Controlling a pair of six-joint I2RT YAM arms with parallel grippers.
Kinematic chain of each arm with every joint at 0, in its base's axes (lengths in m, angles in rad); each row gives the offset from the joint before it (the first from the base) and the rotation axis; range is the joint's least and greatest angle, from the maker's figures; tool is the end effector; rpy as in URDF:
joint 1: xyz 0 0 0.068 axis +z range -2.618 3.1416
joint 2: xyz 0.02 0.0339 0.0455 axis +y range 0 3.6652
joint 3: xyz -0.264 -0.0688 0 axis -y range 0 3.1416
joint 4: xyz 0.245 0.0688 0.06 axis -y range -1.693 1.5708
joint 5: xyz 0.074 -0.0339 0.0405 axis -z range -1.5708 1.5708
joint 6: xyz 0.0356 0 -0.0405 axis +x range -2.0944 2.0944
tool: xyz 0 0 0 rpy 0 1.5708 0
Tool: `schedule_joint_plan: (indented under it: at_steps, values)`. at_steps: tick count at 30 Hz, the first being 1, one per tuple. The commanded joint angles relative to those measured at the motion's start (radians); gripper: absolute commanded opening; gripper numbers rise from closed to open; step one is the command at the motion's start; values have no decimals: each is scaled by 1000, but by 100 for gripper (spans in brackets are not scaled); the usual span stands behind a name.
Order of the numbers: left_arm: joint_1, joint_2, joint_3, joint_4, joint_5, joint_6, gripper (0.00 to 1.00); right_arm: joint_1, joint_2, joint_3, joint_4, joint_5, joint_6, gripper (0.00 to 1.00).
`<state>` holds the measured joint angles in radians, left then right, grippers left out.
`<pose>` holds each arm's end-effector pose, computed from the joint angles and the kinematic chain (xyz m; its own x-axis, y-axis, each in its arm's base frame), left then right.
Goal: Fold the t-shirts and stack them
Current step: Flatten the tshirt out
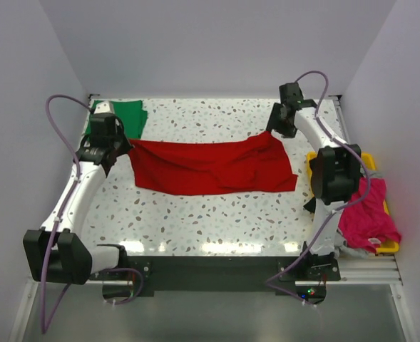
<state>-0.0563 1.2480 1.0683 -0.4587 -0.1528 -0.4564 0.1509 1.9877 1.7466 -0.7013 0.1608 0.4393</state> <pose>0.2756 -0.0101 0.3140 -0.5048 -0.4078 -0.7608 -0.3218 0.9067 -0.2725 0.4391 0.0610 0.2664 -0.7474 0.3110 -0.5871 0.2901 0.9477 0.1328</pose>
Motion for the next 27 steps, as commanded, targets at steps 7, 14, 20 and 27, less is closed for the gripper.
schedule_joint_plan:
  at_steps: [7,14,20,27]
  values:
    - [9,-54,-50,71,-11,7,0,19,-404,-405,186,-159,55,55]
    - [9,-71,-80,84,7,5,0,84,-429,-679,365,-230,130,48]
    - [9,-78,-91,86,6,7,0,139,-348,-708,437,-245,173,48]
    - [7,-81,-99,86,4,9,0,159,-293,-717,487,-270,208,48]
